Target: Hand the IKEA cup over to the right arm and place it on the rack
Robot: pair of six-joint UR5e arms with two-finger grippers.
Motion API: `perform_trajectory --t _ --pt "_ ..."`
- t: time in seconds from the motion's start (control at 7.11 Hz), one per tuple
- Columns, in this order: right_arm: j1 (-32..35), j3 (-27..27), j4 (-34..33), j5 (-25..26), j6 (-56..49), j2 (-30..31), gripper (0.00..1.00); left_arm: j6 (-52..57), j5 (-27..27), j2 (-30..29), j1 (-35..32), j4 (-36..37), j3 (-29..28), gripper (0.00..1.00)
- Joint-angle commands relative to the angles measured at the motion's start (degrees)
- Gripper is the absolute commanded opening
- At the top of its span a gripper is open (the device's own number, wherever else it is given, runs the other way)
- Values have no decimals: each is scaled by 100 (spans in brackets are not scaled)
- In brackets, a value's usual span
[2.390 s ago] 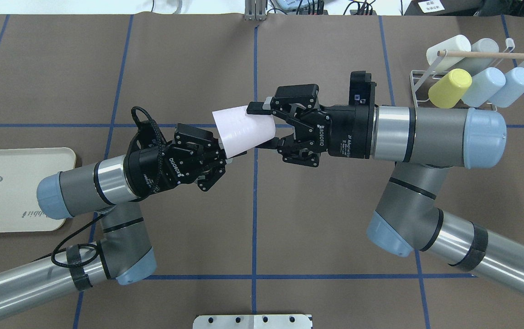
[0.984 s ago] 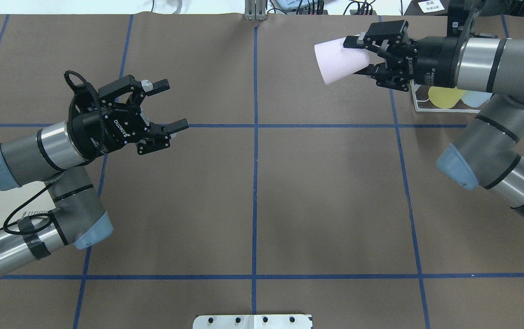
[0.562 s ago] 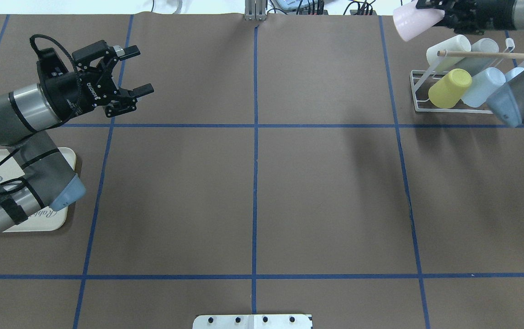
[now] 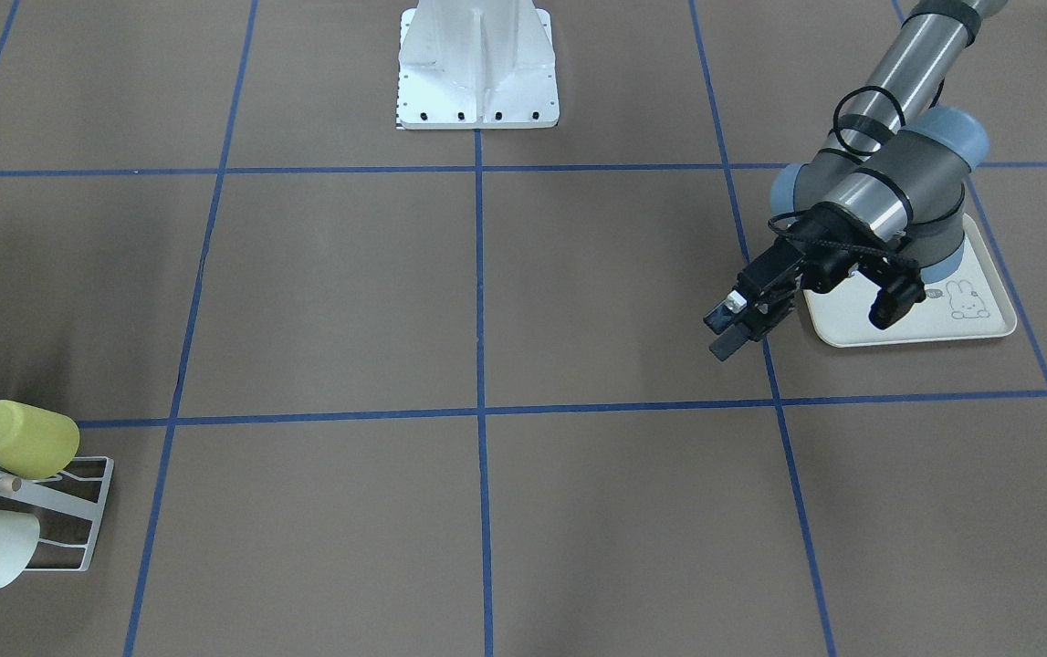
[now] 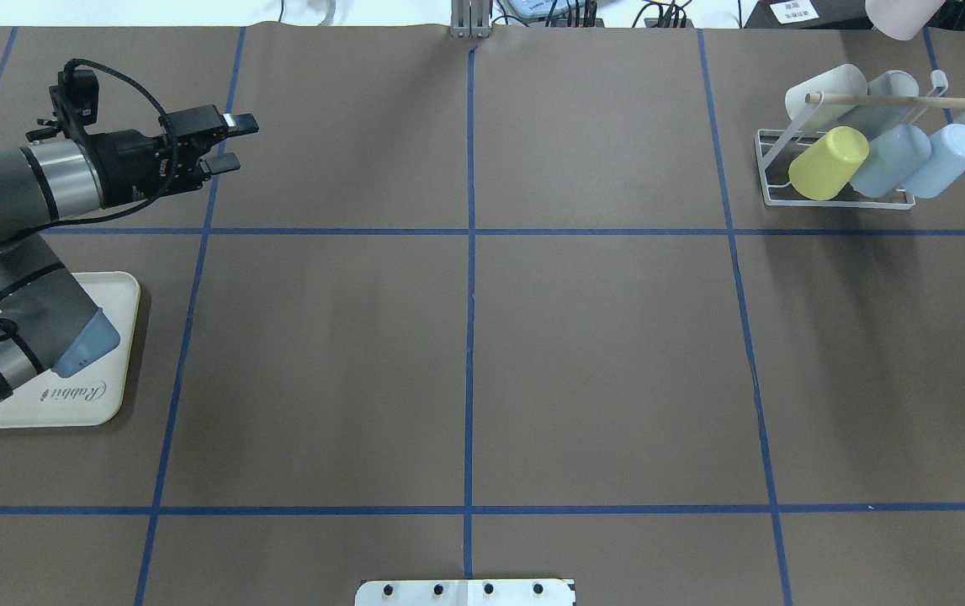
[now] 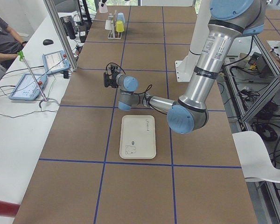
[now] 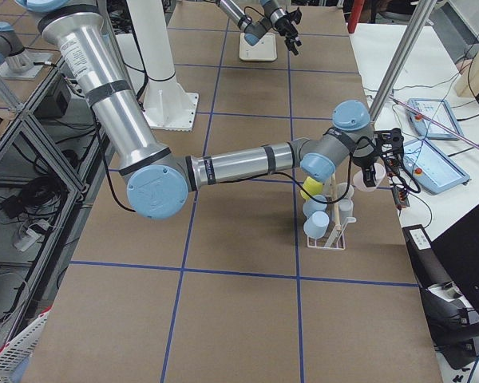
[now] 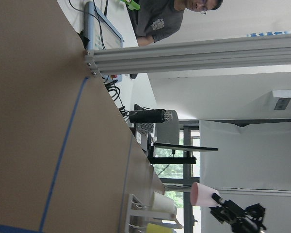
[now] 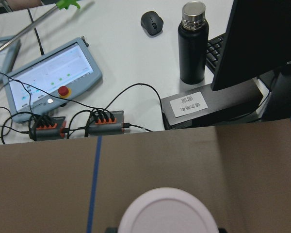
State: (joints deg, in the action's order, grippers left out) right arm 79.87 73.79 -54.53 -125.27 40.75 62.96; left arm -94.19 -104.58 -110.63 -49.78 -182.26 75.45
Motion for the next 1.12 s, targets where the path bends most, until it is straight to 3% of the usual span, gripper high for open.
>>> perform_trajectory --t 0.0,0.7,0.98 --pt "134 -426 -488 11 -954 -3 23 743 -440 86 -339 506 -4 99" --pt "134 -673 -453 3 -955 94 26 753 -432 121 -339 507 14 99" --pt "125 -673 -436 -6 -937 155 37 753 -432 130 -339 507 14 99"
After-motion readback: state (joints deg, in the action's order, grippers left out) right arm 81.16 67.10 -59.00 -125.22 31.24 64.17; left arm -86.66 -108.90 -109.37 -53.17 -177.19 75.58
